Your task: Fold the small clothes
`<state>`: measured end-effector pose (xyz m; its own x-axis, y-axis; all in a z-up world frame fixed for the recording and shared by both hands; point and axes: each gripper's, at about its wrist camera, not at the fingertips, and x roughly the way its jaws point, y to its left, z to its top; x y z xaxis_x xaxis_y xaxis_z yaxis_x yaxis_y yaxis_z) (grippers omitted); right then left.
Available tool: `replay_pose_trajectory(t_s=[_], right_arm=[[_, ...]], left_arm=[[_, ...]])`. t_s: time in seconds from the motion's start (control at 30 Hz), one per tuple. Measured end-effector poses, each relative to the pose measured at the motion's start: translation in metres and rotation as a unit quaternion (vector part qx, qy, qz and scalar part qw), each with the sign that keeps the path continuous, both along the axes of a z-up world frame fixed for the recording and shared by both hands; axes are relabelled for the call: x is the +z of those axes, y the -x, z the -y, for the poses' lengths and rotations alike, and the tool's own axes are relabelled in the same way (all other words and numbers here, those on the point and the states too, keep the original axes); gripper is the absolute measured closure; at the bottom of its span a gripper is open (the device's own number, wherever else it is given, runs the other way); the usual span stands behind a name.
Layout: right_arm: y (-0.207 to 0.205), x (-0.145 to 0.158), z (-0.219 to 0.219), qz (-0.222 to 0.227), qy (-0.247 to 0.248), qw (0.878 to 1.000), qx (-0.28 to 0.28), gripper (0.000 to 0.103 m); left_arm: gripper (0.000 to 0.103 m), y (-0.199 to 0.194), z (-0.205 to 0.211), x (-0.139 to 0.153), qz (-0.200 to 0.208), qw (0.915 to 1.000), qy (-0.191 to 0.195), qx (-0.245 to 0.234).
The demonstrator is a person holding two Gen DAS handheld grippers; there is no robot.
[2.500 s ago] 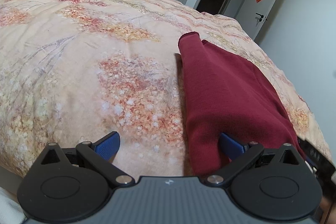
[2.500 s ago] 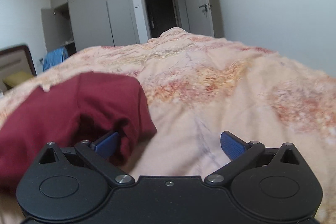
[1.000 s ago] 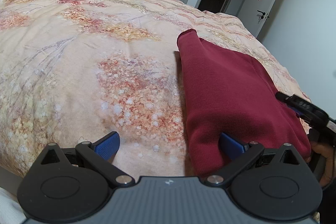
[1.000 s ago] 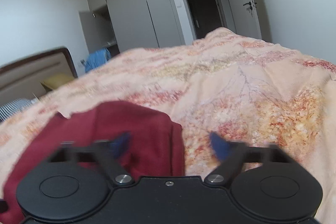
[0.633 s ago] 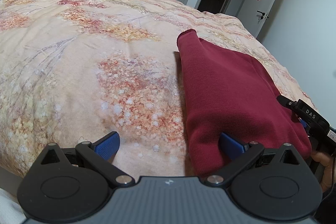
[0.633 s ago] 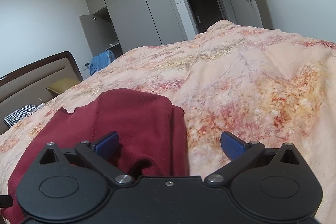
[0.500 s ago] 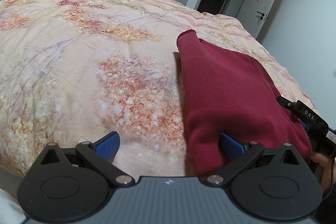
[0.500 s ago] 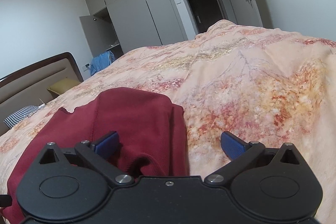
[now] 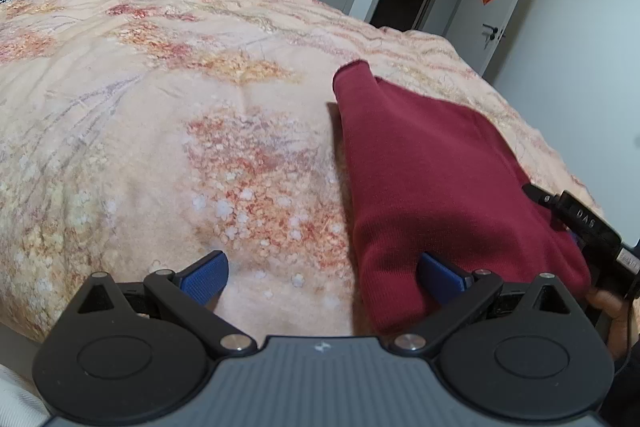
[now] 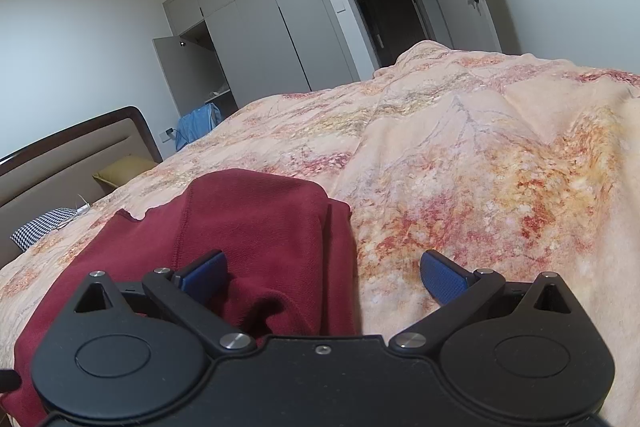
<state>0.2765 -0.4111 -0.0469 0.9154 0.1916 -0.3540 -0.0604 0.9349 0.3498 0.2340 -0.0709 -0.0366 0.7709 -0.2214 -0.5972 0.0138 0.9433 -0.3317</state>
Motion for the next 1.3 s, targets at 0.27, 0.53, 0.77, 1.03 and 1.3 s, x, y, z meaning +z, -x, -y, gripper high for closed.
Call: replay_pose_trajectory(t_s=[0.27, 0.53, 0.77, 1.03, 1.3], right_arm=[[0.001, 0.0, 0.001, 0.003, -0.002, 1.0, 0.001, 0.0], [0.003, 0.0, 0.002, 0.006, -0.009, 1.0, 0.003, 0.0], [0.004, 0.0, 0.004, 0.009, -0.012, 1.0, 0.004, 0.0], [0.005, 0.0, 0.005, 0.012, -0.017, 1.0, 0.005, 0.0], [0.005, -0.001, 0.005, 0.012, -0.016, 1.0, 0.004, 0.0]], left_arm=[[0.0, -0.011, -0.005, 0.016, 0.042, 0.9989, 0.022, 0.002], [0.0, -0.066, 0.007, 0.017, 0.041, 0.9982, 0.03, -0.032], [0.0, -0.093, 0.008, 0.003, 0.018, 0.999, 0.033, -0.023], [0.0, -0.081, 0.013, -0.009, 0.053, 0.9984, 0.015, -0.013], [0.0, -0.076, 0.014, -0.012, 0.064, 0.9979, 0.012, -0.006]])
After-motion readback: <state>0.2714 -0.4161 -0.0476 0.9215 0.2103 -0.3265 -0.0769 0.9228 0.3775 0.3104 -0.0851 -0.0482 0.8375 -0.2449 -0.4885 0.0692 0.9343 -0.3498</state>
